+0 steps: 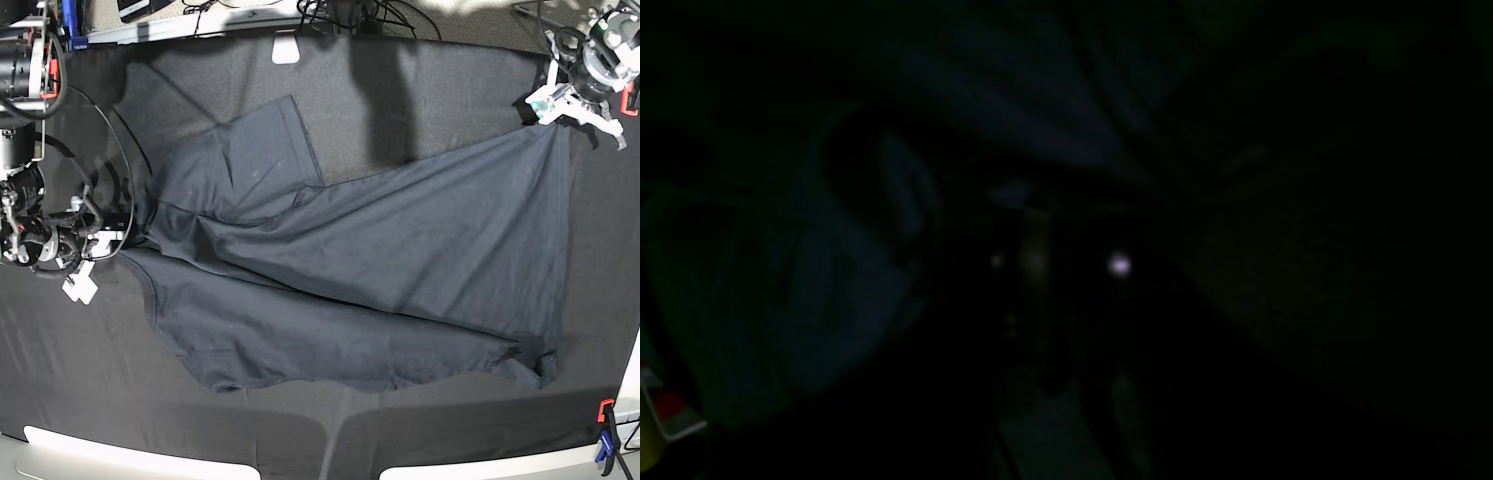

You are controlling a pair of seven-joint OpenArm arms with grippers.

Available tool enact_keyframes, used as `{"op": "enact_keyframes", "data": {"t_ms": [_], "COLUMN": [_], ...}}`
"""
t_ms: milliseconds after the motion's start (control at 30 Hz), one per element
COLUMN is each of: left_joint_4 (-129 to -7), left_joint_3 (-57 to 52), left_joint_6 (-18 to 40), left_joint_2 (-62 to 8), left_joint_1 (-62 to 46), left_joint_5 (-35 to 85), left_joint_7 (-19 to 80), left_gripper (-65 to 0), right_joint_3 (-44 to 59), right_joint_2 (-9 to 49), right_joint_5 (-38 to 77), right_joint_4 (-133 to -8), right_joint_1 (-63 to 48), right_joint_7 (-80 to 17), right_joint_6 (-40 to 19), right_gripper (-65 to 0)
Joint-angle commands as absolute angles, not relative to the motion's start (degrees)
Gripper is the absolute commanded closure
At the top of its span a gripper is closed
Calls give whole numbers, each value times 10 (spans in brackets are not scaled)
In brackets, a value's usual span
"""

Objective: Layout the t-shirt on the table in an organized manner, then fold the t-shirt properly
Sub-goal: 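Move the right gripper to the shirt edge and grasp it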

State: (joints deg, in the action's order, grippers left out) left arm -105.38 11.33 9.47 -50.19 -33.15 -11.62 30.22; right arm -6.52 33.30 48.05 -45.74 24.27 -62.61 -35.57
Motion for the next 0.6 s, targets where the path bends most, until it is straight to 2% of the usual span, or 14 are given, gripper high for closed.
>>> {"op": "enact_keyframes", "data": {"t_ms": [0, 267, 567], "left_joint_4": [-1062, -1062, -1062], "left_joint_3": [109, 109, 109], "left_joint_6": [88, 88, 87], "left_joint_2": [-512, -512, -512], "left_joint_1": [-333, -333, -333], "left_joint_5": [-120, -120, -119], "left_joint_7": [299, 300, 299], "left_gripper": [0, 0, 0], "right_joint_3": [-66, -26, 38], "right_joint_2": [327, 337, 395], "right_joint_5": [494, 494, 460], "right_joint_4": [-461, -461, -461], "right_joint_1": [249, 249, 208], "right_joint_7": [-624, -650, -650], "right_joint_6": [-356, -370, -376], "right_gripper": [0, 0, 0]}}
